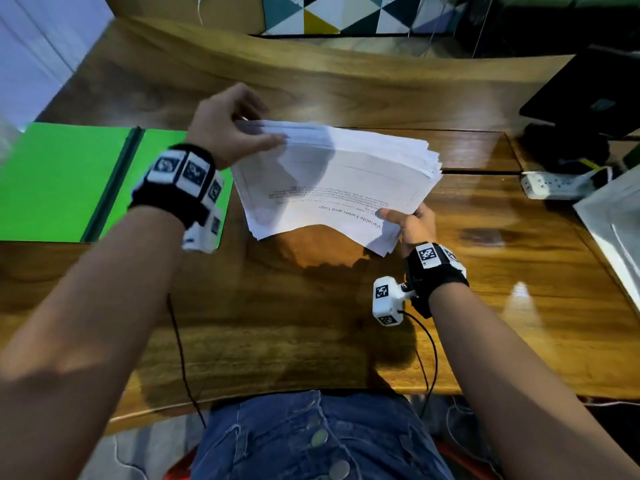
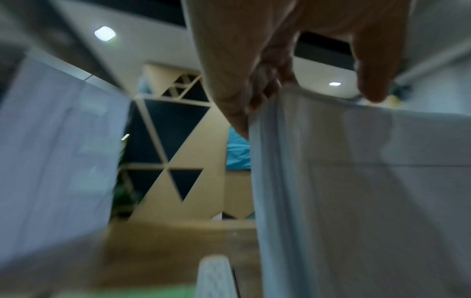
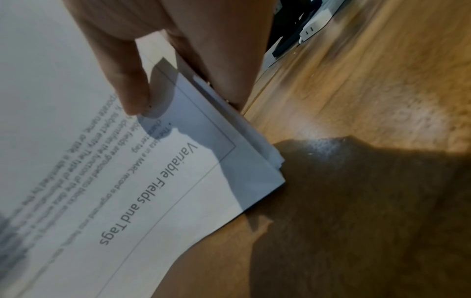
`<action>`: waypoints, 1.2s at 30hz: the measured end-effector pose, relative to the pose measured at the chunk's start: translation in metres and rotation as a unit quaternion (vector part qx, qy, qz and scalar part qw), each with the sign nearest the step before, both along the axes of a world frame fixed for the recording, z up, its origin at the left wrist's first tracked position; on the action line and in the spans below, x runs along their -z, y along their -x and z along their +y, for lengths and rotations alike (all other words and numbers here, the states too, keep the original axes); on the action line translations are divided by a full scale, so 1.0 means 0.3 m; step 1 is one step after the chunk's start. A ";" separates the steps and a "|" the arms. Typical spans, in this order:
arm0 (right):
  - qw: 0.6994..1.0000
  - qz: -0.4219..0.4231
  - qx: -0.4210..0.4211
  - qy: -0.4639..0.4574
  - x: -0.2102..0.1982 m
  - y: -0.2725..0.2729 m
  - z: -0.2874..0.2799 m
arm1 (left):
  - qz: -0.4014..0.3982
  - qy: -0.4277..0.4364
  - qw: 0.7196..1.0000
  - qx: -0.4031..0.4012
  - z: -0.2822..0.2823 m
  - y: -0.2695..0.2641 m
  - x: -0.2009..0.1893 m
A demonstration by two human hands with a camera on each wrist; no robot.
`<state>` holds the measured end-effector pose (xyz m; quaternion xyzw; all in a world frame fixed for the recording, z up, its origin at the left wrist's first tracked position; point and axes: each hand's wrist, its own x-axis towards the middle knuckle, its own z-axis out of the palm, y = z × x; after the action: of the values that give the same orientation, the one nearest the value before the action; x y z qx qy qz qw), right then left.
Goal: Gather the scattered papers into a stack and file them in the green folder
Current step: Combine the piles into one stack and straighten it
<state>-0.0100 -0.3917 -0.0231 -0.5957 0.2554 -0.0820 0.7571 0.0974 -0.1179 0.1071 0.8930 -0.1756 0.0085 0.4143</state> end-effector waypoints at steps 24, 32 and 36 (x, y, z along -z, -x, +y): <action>1.000 0.010 0.007 0.024 0.004 -0.003 0.012 | -0.016 -0.442 0.882 0.164 -0.338 -0.005 -0.037; 0.993 0.043 0.048 0.094 -0.032 0.008 0.046 | -0.040 -0.431 0.889 0.146 -0.338 0.032 -0.048; 0.986 0.101 0.094 0.097 -0.061 0.004 0.066 | -0.038 -0.371 0.921 0.112 -0.285 0.039 -0.118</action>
<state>-0.0111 -0.3720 -0.0049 -0.6448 0.3764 -0.1166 0.6549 0.0857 -0.2035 0.1425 0.9562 -0.2806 -0.0699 0.0447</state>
